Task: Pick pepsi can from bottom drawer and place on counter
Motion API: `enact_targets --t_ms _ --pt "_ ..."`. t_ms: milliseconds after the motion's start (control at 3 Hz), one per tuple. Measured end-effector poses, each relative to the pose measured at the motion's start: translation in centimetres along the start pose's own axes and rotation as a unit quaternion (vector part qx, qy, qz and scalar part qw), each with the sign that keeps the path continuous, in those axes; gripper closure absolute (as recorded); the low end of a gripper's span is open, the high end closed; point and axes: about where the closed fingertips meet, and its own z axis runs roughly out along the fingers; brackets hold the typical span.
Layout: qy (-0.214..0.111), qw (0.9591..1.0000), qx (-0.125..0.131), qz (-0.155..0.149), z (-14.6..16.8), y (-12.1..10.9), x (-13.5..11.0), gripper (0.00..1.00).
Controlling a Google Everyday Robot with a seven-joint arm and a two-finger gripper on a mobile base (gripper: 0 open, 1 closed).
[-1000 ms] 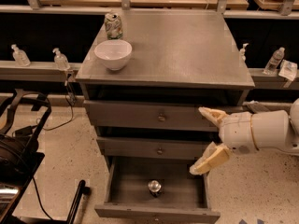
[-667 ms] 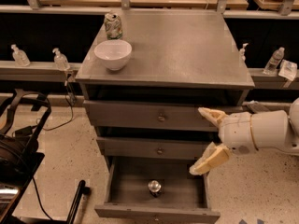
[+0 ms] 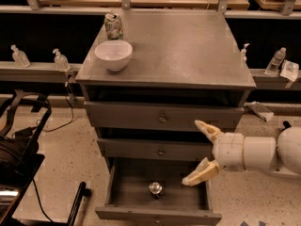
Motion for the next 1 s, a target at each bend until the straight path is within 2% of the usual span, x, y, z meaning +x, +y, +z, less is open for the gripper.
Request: enact_targets --t_ms 333,667,1000 --pt "-0.025 0.9996 0.003 -0.015 5.3 1.8 5.0 0.00" --pt "-0.007 0.9997 -0.021 -0.009 9.2 2.5 7.9 0.00" --pt "-0.009 0.9997 -0.019 -0.010 9.1 2.5 7.8 0.00"
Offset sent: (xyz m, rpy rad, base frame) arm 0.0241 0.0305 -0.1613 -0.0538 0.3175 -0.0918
